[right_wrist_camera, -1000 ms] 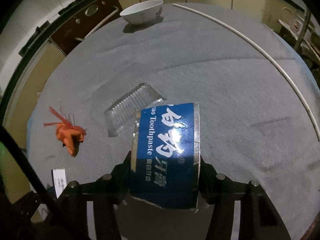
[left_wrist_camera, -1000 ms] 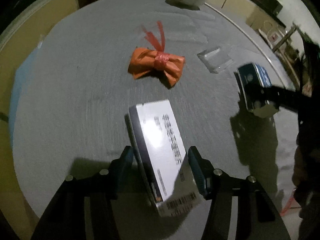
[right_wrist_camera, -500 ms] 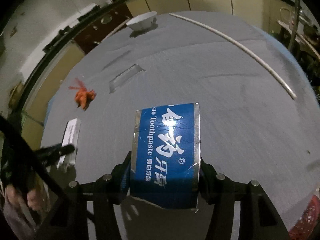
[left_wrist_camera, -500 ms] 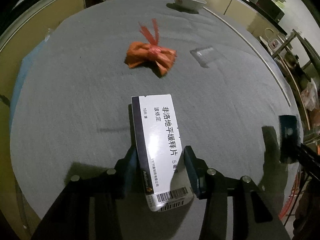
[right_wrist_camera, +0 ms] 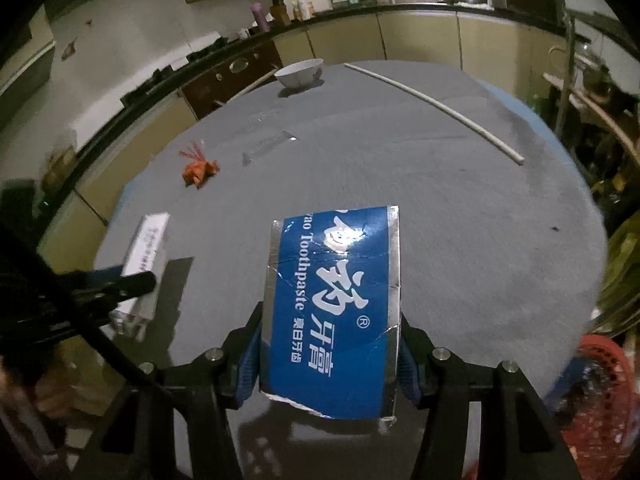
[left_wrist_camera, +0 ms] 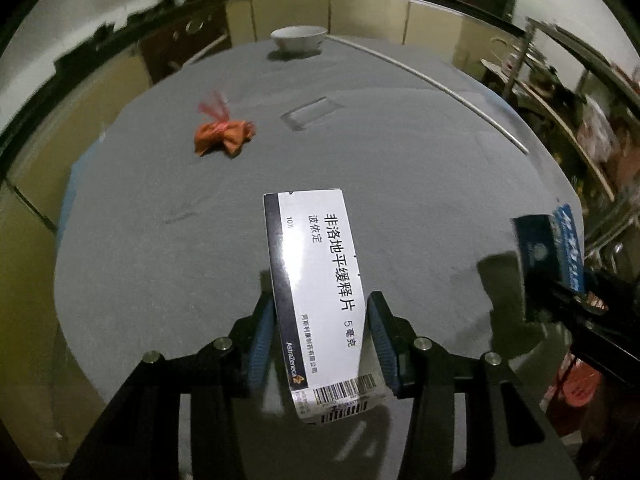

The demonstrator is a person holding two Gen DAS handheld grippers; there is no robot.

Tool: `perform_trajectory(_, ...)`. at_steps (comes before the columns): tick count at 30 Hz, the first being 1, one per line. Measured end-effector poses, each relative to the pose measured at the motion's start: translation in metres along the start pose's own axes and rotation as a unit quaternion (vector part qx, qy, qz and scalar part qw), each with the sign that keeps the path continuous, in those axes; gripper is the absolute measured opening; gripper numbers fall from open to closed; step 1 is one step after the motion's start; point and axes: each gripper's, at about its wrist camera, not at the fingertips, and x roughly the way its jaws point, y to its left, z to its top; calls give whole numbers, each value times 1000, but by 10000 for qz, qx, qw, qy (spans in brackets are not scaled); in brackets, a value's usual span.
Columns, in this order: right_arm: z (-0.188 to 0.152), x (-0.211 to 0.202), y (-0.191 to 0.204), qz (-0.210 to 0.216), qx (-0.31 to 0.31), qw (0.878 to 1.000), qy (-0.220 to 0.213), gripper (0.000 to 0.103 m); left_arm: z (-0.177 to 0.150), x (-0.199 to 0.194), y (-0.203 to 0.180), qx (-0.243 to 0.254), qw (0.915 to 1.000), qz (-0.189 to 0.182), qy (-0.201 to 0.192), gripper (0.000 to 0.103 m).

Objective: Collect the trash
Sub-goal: 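Lift both boxes off the table and turn toward the red basket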

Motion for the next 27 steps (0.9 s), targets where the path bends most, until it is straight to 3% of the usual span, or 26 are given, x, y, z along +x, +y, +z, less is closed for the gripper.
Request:
perform_trajectory(10,-16,7,1,-162,-199,9996,98,60,-20,0,-24,285,9988,394,-79,48)
perform_trajectory(27,-16,28,4,-320,-337,9980,421,67,-23,37,-12,170,9994,63,302,52)
